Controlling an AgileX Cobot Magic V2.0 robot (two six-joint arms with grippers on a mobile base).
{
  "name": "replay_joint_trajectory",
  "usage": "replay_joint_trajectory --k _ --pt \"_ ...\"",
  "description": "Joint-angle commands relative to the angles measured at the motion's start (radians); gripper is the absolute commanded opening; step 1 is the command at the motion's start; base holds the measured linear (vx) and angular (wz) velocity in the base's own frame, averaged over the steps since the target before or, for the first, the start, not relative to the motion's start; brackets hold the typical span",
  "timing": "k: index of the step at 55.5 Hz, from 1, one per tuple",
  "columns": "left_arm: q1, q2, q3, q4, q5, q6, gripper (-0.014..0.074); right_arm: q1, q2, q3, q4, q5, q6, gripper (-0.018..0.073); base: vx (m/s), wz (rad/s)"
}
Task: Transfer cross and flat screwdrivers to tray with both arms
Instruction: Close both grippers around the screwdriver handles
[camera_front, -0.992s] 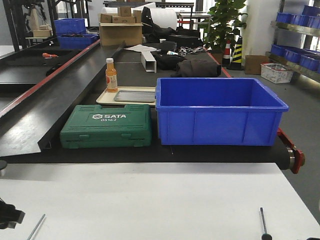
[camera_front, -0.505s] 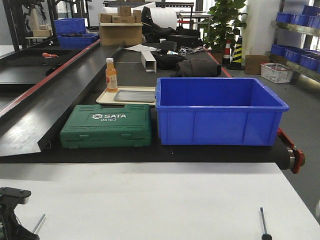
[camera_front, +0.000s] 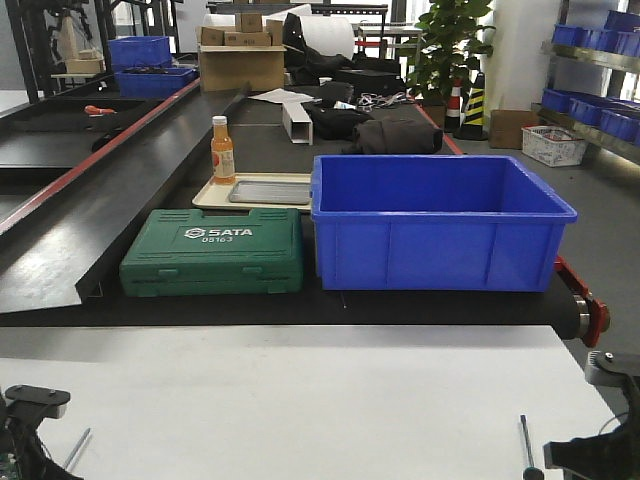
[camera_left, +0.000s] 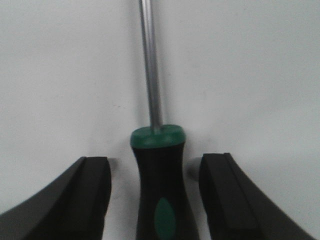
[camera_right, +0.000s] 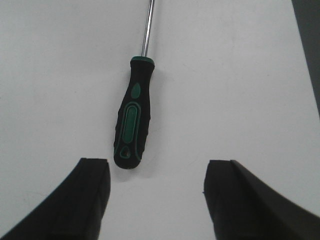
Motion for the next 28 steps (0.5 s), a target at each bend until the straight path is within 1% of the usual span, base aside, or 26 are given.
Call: replay_joint_trajectory --k 1,13,16,28 --pt "-0.004 -0.046 -0.024 -0.05 -0.028 0.025 0.0402 -0.005 0.05 -0.11 -0.012 -0.004 0.02 0.0496 0.0 0.0" --pt "-0.004 -0.042 -0.024 -0.063 -0.006 0.022 0.0227 -0.005 0.214 -0.274 -0.008 0.049 0.031 0.0496 0.0 0.0" --pt "-0.004 -0.042 -0.024 -0.063 0.003 0.022 0.0198 -0.005 0.257 -0.319 -0.01 0.067 0.047 0.0496 0.0 0.0" --pt "-0.004 -0.041 -0.024 -0.063 0.029 0.017 0.0094 0.001 0.391 -0.452 -0.01 0.127 0.05 0.0496 0.0 0.0"
